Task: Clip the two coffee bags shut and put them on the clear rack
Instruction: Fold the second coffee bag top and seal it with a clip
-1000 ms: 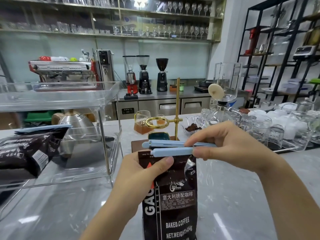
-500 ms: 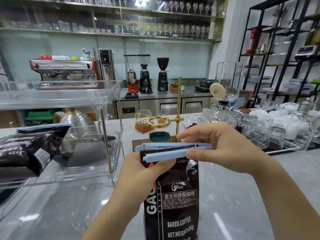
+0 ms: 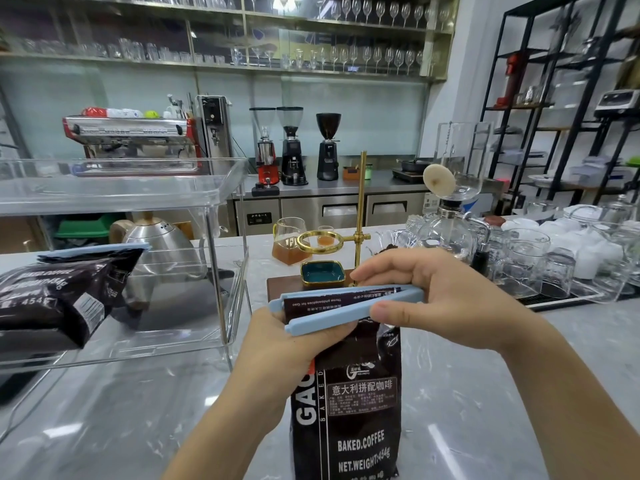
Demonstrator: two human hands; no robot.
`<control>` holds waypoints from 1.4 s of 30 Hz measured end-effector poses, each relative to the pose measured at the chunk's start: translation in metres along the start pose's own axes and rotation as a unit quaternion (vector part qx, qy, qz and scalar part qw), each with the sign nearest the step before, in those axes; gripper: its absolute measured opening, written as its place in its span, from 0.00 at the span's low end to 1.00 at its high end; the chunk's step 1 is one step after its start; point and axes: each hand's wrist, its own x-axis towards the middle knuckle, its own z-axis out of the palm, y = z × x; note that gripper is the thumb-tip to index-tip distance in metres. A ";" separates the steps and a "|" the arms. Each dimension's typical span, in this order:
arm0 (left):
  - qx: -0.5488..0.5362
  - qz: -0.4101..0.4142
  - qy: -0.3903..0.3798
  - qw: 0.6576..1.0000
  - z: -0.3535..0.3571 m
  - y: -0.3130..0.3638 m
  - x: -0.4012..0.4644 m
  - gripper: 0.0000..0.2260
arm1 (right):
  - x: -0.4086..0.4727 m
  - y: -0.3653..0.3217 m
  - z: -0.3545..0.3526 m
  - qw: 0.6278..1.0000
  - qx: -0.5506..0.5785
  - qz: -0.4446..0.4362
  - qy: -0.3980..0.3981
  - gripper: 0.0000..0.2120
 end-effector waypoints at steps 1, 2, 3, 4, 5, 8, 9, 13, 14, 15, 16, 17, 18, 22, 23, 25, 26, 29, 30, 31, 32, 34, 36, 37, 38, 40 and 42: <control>0.001 -0.002 0.001 1.000 0.000 0.000 0.000 0.19 | 0.000 0.000 0.000 1.000 -0.004 0.001 -0.001 0.17; 0.002 -0.003 0.001 1.000 -0.001 -0.001 0.000 0.19 | 0.000 0.000 0.000 1.000 -0.010 0.002 -0.002 0.17; 0.002 -0.004 0.000 1.000 -0.001 -0.001 0.001 0.19 | 0.000 0.000 0.000 1.000 -0.014 0.003 -0.003 0.17; 0.002 -0.004 -0.001 1.000 -0.001 0.000 0.000 0.19 | 0.001 0.001 0.000 1.000 -0.015 0.005 -0.005 0.17; 0.003 -0.001 -0.003 1.000 -0.001 0.000 0.000 0.19 | 0.001 0.001 0.001 1.000 -0.012 0.006 -0.006 0.17; 0.013 0.014 -0.012 1.000 0.000 0.000 -0.001 0.17 | 0.003 0.000 0.006 1.000 -0.014 0.000 -0.008 0.17; 0.015 0.018 -0.014 1.000 0.000 -0.001 -0.002 0.16 | 0.004 0.000 0.009 1.000 -0.016 -0.003 -0.006 0.17; 0.008 0.022 -0.014 1.000 0.000 -0.001 -0.002 0.13 | 0.006 0.000 0.012 1.000 0.011 -0.004 0.002 0.16; 0.008 0.025 -0.014 1.000 0.000 -0.001 -0.002 0.13 | 0.007 0.000 0.013 1.000 0.018 -0.006 0.003 0.16; 0.008 0.030 -0.014 0.999 0.000 -0.002 -0.002 0.13 | 0.007 0.000 0.013 1.000 0.025 -0.007 0.003 0.17; 0.007 0.034 -0.014 0.999 0.000 -0.002 -0.002 0.13 | 0.007 0.000 0.014 0.999 0.032 -0.008 0.004 0.16; 0.008 0.038 -0.014 0.999 0.000 -0.002 -0.002 0.13 | 0.008 -0.001 0.016 0.999 0.037 -0.010 0.005 0.16; 0.010 0.042 -0.014 0.999 0.001 -0.002 -0.001 0.14 | 0.007 -0.001 0.017 0.999 0.040 -0.012 0.007 0.16; 0.024 0.059 -0.011 0.998 0.002 -0.003 -0.001 0.14 | 0.008 -0.002 0.020 0.999 0.048 -0.012 0.013 0.15; 0.028 0.064 -0.013 0.998 0.002 -0.004 0.000 0.13 | 0.008 -0.003 0.020 0.999 0.049 -0.011 0.011 0.15; 0.035 0.069 -0.014 0.997 0.002 -0.004 0.000 0.11 | 0.008 -0.004 0.022 0.999 0.047 -0.013 0.008 0.16; 0.041 0.071 -0.013 0.997 0.002 -0.005 0.000 0.10 | 0.008 -0.005 0.022 0.999 0.044 -0.013 0.009 0.16; 0.055 0.071 -0.014 0.996 0.002 -0.007 0.001 0.09 | 0.009 -0.006 0.023 0.999 0.041 -0.013 0.017 0.17; 0.057 0.068 -0.014 0.996 0.002 -0.007 0.001 0.09 | 0.009 -0.006 0.023 0.999 0.041 -0.014 0.021 0.18; 0.059 0.068 -0.013 0.996 0.002 -0.008 0.001 0.08 | 0.009 -0.006 0.022 0.999 0.043 -0.016 0.023 0.18; 0.062 0.069 -0.015 0.996 0.001 -0.008 0.001 0.09 | 0.009 -0.006 0.022 0.998 0.046 -0.018 0.025 0.18; 0.057 0.064 -0.019 0.996 0.001 -0.008 0.002 0.09 | 0.010 -0.006 0.023 0.998 0.057 -0.020 0.030 0.19; 0.041 0.054 -0.017 0.998 0.001 -0.008 0.002 0.10 | 0.011 -0.006 0.024 0.996 0.076 -0.021 0.037 0.22; 0.037 0.051 -0.014 0.998 0.001 -0.009 0.002 0.11 | 0.011 -0.006 0.025 0.995 0.088 -0.022 0.038 0.23; 0.038 0.047 -0.012 0.998 0.001 -0.010 0.002 0.13 | 0.012 -0.006 0.025 0.994 0.102 -0.023 0.039 0.24; 0.042 0.040 -0.010 0.998 0.001 -0.011 0.002 0.16 | 0.014 -0.004 0.028 0.990 0.134 -0.024 0.040 0.24; 0.042 0.046 -0.013 0.998 0.001 -0.011 0.002 0.18 | 0.016 -0.002 0.032 0.985 0.165 -0.026 0.044 0.23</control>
